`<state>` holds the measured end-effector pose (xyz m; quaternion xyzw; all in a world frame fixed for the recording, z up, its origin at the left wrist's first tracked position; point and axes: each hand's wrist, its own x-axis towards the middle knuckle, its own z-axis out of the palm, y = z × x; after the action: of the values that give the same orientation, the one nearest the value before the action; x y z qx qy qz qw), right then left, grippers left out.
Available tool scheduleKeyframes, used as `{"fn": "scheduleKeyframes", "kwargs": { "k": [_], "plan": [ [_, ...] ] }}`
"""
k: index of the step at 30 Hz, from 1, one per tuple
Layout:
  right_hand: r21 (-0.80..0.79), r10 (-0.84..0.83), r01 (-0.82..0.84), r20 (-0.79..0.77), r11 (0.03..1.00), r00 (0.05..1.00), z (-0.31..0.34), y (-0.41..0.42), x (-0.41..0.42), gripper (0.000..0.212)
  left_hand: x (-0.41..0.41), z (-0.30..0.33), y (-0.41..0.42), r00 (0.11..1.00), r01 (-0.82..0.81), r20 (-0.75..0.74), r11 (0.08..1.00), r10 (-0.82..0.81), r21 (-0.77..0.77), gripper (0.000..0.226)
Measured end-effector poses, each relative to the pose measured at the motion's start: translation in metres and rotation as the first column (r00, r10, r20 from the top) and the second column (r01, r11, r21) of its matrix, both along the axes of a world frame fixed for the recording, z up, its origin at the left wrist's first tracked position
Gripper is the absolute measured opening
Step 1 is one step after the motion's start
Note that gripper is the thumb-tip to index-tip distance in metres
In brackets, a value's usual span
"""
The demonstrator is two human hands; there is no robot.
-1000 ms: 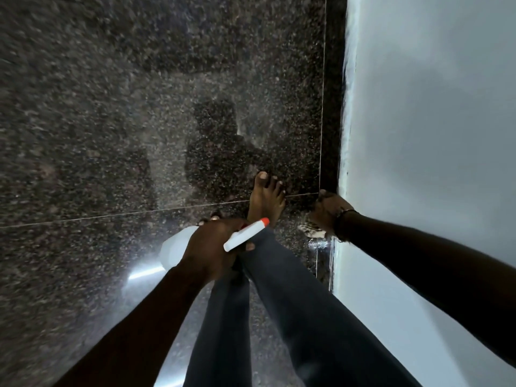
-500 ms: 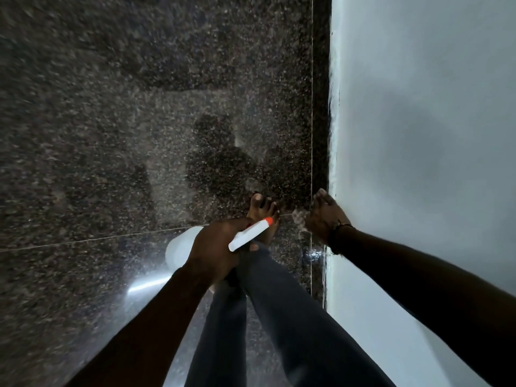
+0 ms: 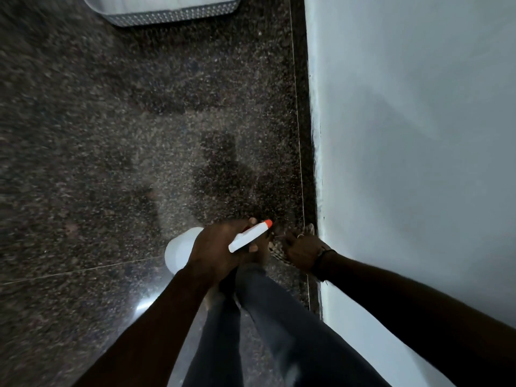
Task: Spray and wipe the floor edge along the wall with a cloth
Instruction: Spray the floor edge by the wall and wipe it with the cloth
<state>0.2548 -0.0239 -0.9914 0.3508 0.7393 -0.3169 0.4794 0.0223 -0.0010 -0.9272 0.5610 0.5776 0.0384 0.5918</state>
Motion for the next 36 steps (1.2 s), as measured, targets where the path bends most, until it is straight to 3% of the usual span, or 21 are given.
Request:
{"fn": "scheduleKeyframes", "kwargs": {
  "k": [5,8,10,12,17,21,23,27,31,34,36],
  "plan": [
    [0.163,0.072,-0.066,-0.034,0.985,0.997,-0.021,0.022,-0.006,0.047,-0.005,-0.02,0.014,0.998,-0.024,0.054,0.999,0.023,0.023,0.039],
    [0.112,0.139,-0.15,0.097,0.982,0.985,-0.042,0.033,0.001,0.042,-0.007,-0.04,0.016,0.997,-0.014,0.079,1.0,0.014,-0.002,0.029],
    [0.045,0.153,-0.158,0.093,0.986,0.984,-0.054,0.043,0.012,0.037,-0.009,-0.047,0.017,0.997,0.04,0.069,0.999,-0.041,0.027,0.019],
    [-0.05,0.13,-0.124,0.149,0.991,0.98,-0.054,0.066,0.018,0.039,-0.014,-0.052,0.021,0.993,0.081,0.076,0.993,-0.087,0.084,0.03],
    [0.144,0.266,-0.305,0.239,0.941,0.934,-0.063,0.095,0.011,0.047,-0.028,-0.046,0.03,0.994,0.017,0.107,1.0,-0.02,0.026,0.027],
    [-0.011,0.087,-0.087,0.242,0.996,0.966,-0.051,0.097,0.012,0.043,-0.038,-0.047,0.023,0.994,0.108,-0.003,0.994,-0.108,0.019,0.03],
    [0.014,0.123,-0.128,0.185,0.992,0.975,-0.042,0.102,0.008,0.041,-0.04,-0.045,0.024,0.993,0.112,-0.029,0.994,-0.111,0.013,0.03],
    [0.1,0.046,-0.073,0.249,0.992,0.968,-0.04,0.112,0.005,0.056,-0.043,-0.037,0.032,0.996,0.088,-0.002,0.996,-0.088,0.031,0.022],
    [-0.003,-0.043,0.045,0.248,0.999,0.968,-0.026,0.123,-0.005,0.039,-0.044,-0.033,0.043,0.998,0.04,0.045,0.997,-0.043,0.062,0.015],
    [0.128,0.041,-0.079,0.278,0.989,0.96,-0.037,0.119,-0.005,0.05,-0.044,-0.035,0.046,0.998,0.05,0.029,0.995,-0.053,0.088,0.013],
    [0.088,0.082,-0.111,0.277,0.99,0.957,-0.039,0.113,-0.002,0.048,-0.043,-0.033,0.049,0.998,0.032,0.056,0.996,-0.037,0.084,0.018]
  ]
}}
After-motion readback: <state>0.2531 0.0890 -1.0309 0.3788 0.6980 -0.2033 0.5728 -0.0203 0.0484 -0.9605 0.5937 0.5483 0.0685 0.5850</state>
